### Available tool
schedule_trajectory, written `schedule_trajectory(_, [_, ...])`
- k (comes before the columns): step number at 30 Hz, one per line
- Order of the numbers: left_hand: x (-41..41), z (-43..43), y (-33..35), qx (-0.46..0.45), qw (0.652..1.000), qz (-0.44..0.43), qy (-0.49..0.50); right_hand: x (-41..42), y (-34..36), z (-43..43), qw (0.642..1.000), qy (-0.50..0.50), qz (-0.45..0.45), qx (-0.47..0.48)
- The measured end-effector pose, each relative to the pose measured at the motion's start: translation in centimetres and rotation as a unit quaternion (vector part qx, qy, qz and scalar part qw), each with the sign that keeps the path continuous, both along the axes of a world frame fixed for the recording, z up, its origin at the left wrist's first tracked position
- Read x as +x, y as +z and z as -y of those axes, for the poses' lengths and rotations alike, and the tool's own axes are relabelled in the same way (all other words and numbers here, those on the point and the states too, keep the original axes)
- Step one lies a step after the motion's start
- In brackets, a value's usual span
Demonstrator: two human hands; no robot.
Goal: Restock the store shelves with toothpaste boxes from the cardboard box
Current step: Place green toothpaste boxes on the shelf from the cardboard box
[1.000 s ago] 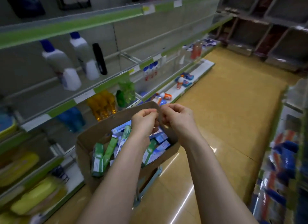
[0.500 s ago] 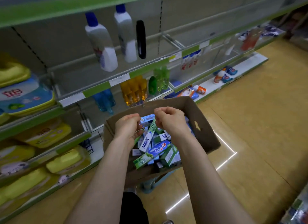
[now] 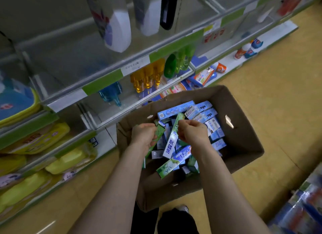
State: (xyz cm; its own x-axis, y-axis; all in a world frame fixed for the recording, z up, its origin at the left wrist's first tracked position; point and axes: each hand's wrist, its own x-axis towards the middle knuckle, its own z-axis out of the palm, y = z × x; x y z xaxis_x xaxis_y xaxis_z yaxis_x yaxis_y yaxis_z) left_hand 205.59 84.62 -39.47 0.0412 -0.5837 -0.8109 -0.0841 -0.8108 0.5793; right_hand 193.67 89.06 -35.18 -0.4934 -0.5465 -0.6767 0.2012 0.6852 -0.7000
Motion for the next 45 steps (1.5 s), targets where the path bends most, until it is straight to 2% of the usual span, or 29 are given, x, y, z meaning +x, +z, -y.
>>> schedule_trajectory(9, [-0.3, 0.1, -7.0, 0.043, 0.997, 0.053, -0.038, 0.2, -7.0, 0.8, 0.997, -0.02, 0.005, 0.08])
schedule_trajectory(13, [-1.5, -0.9, -8.9, 0.052, 0.993, 0.068, -0.085, -0.6, -9.4, -0.2, 0.992, -0.014, -0.015, 0.121])
schedule_trajectory(20, [-2.9, 1.1, -12.4, -0.022, 0.965, 0.182, -0.185, -1.2, -12.2, -0.4, 0.995, 0.03, 0.026, 0.094])
schedule_trajectory(24, [-3.4, 2.2, -14.9, -0.042, 0.95, 0.213, -0.223, -0.5, -13.8, 1.2, 0.996, 0.052, 0.025, 0.062])
schedule_trajectory(30, [-4.1, 2.9, -17.6, -0.048, 0.931, 0.221, -0.288, 0.0, -15.4, 4.0, 0.982, 0.164, -0.078, 0.061])
schedule_trajectory(34, [-3.4, 2.2, -19.2, -0.042, 0.909, 0.221, -0.35, 0.3, -15.8, 5.0, 0.948, 0.268, -0.165, 0.056])
schedule_trajectory(38, [-2.4, 1.8, -20.0, -0.053, 0.899, 0.225, -0.373, 0.7, -16.7, 5.9, 0.914, 0.348, -0.201, 0.059])
schedule_trajectory(42, [-2.0, 2.0, -18.5, -0.063, 0.909, 0.209, -0.354, 0.7, -16.9, 6.5, 0.912, 0.353, -0.195, 0.074])
schedule_trajectory(45, [-2.0, 2.0, -16.3, -0.061, 0.921, 0.194, -0.332, 0.5, -16.0, 6.7, 0.931, 0.311, -0.18, 0.06])
